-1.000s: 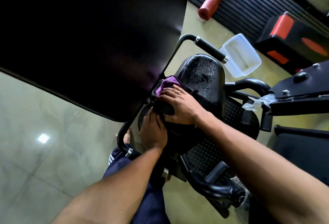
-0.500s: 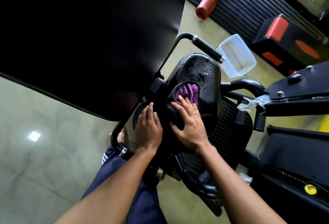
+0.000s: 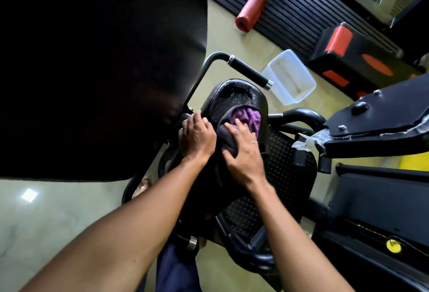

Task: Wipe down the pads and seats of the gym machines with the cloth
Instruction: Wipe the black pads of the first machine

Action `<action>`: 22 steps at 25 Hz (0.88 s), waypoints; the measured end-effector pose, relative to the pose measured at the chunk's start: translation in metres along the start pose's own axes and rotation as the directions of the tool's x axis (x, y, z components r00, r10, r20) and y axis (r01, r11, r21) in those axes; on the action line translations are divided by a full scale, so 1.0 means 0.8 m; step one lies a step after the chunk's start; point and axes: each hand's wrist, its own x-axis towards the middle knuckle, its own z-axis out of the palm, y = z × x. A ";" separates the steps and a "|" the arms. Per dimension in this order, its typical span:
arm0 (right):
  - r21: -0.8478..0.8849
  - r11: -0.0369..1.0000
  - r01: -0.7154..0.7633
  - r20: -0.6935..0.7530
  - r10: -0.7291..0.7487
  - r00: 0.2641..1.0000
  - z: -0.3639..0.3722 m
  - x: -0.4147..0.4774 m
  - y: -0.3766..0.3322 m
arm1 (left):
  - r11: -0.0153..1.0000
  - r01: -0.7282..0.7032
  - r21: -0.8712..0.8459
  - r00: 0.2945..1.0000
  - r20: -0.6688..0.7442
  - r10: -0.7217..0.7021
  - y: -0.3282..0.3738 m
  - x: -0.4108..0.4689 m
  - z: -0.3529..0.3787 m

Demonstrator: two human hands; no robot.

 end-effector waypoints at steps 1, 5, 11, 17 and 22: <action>0.010 1.000 0.027 0.024 -0.027 0.999 0.003 0.007 -0.004 | 1.000 0.003 0.014 0.998 -0.063 -0.002 0.003 0.000 0.006; -0.040 0.998 0.038 0.007 -0.038 0.999 -0.014 0.071 0.002 | 0.996 0.016 0.088 0.990 -0.142 -0.003 0.002 0.003 0.018; 0.124 0.929 -0.349 -0.175 0.366 0.914 -0.015 0.004 0.024 | 0.994 0.041 0.101 0.989 -0.146 -0.025 0.010 0.000 0.014; -0.068 0.967 -0.247 -0.075 0.242 0.967 -0.030 0.078 0.020 | 0.991 0.035 0.128 0.978 -0.207 -0.008 0.010 -0.002 0.022; 0.166 0.892 -0.421 -0.137 0.444 0.886 -0.039 0.067 0.034 | 0.991 0.035 0.127 0.977 -0.211 -0.008 0.010 -0.003 0.019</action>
